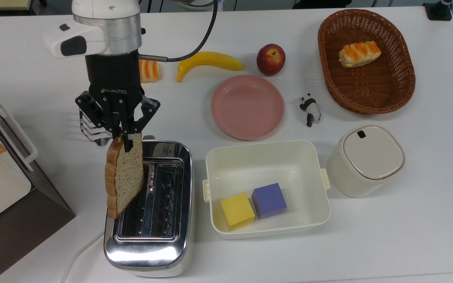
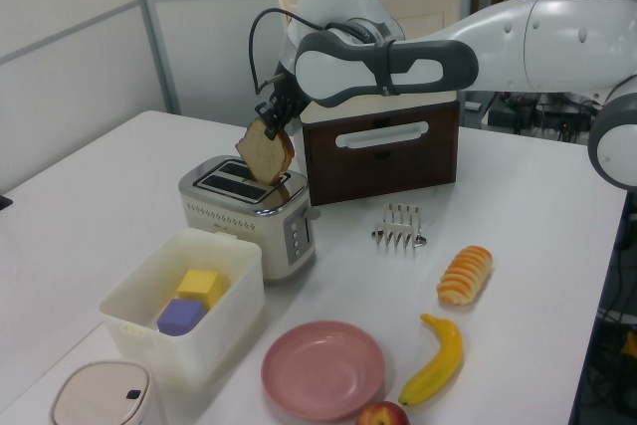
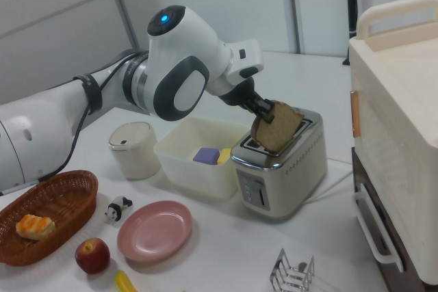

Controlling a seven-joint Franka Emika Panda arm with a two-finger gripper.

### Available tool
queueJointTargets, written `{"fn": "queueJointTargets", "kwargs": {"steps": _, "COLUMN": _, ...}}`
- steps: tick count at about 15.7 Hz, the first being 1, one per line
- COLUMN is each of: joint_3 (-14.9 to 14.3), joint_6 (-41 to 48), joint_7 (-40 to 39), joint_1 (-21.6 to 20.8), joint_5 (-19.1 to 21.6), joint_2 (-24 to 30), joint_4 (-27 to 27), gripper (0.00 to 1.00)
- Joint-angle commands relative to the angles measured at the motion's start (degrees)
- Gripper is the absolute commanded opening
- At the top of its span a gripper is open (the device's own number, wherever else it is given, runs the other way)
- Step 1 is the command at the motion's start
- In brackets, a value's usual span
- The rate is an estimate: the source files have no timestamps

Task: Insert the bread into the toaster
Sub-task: 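Lower the bread slice edge-first into a toaster slot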

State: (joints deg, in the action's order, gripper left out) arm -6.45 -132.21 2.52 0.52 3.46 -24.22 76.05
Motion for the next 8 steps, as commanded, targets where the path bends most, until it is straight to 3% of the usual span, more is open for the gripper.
{"fn": "queueJointTargets", "kwargs": {"steps": 1, "joint_3": -0.5, "joint_6": 0.6, "joint_7": -1.5, "joint_1": -0.7, "joint_5": 1.3, "joint_2": 0.2, "joint_4": 0.1, "gripper": 1.00}}
{"fn": "queueJointTargets", "kwargs": {"steps": 6, "joint_3": -0.4, "joint_6": 0.7, "joint_7": -0.3, "joint_1": -1.0, "joint_5": 1.3, "joint_2": 1.4, "joint_4": 0.1, "gripper": 1.00}}
{"fn": "queueJointTargets", "kwargs": {"steps": 8, "joint_3": -0.1, "joint_6": 5.7, "joint_7": 1.1, "joint_1": -1.1, "joint_5": 0.6, "joint_2": 4.0, "joint_4": 1.6, "gripper": 1.00}}
